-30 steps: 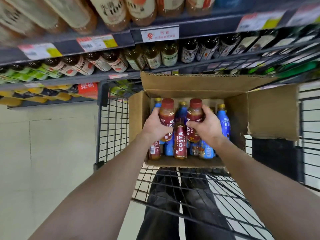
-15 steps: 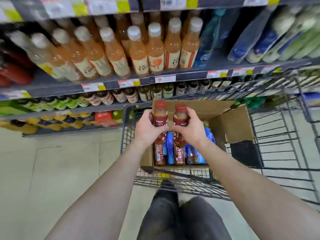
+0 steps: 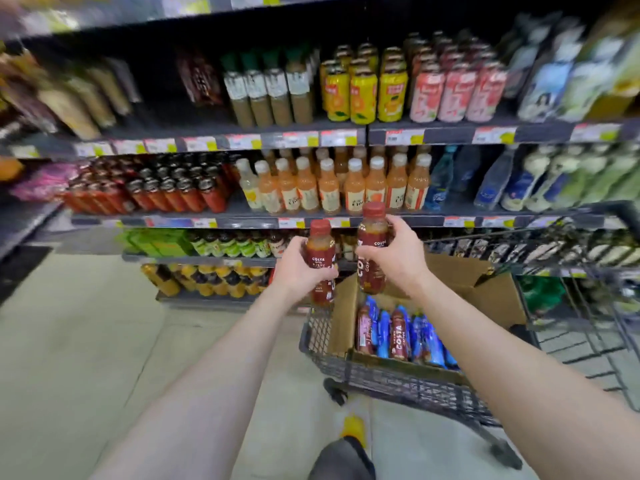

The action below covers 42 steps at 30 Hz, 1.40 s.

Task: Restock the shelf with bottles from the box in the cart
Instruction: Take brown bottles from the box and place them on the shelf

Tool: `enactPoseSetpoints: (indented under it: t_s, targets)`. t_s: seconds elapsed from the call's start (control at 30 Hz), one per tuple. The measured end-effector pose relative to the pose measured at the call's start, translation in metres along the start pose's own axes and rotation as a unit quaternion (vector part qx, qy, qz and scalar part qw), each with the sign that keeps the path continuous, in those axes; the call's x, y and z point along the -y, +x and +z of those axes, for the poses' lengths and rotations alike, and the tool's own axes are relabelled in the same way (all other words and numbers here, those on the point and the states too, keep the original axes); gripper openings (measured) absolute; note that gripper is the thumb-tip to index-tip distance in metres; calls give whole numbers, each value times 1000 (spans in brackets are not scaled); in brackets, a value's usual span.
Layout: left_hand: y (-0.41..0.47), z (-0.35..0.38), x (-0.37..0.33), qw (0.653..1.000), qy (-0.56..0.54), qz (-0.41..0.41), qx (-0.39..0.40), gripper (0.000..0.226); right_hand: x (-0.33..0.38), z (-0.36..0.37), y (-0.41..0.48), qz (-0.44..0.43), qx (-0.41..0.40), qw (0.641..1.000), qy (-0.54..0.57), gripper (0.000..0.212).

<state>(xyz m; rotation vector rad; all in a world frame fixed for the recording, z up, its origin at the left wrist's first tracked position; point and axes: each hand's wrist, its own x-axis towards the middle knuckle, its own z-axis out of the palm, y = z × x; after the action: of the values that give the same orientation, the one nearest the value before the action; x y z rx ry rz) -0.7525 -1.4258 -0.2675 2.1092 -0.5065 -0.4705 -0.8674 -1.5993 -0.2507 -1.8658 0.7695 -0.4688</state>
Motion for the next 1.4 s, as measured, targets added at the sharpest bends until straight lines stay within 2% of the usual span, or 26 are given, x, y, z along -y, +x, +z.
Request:
enactPoseSetpoints:
  t_s: [0.17,0.33,0.47,0.7,0.97,1.23,1.4]
  targets:
    - [-28,-69,-24,998,-13,22,-59,81,62,12,-25,-59,12,998,6,90]
    - [-39,-145,-39,996,-14,51,-73,70,124,42,-26,-115,36,993,-8,91]
    - [-31,-198,-29,992,14,62,-109,73,167,83,-17,-146,45,988,-11,84]
    - [8,-287,16,991,22,65,-111,69,219,187,7,-151,59,987,10,73]
    - [80,-390,62,992,31,88,-84,67,261,310,49,-109,34,993,13,79]
    - [158,-435,88,990,-30,94,-103,71,296,359,99,-99,37,994,-32,67]
    - [213,-454,87,992,-23,94,-86,72,305,383,156,-92,36,995,-32,72]
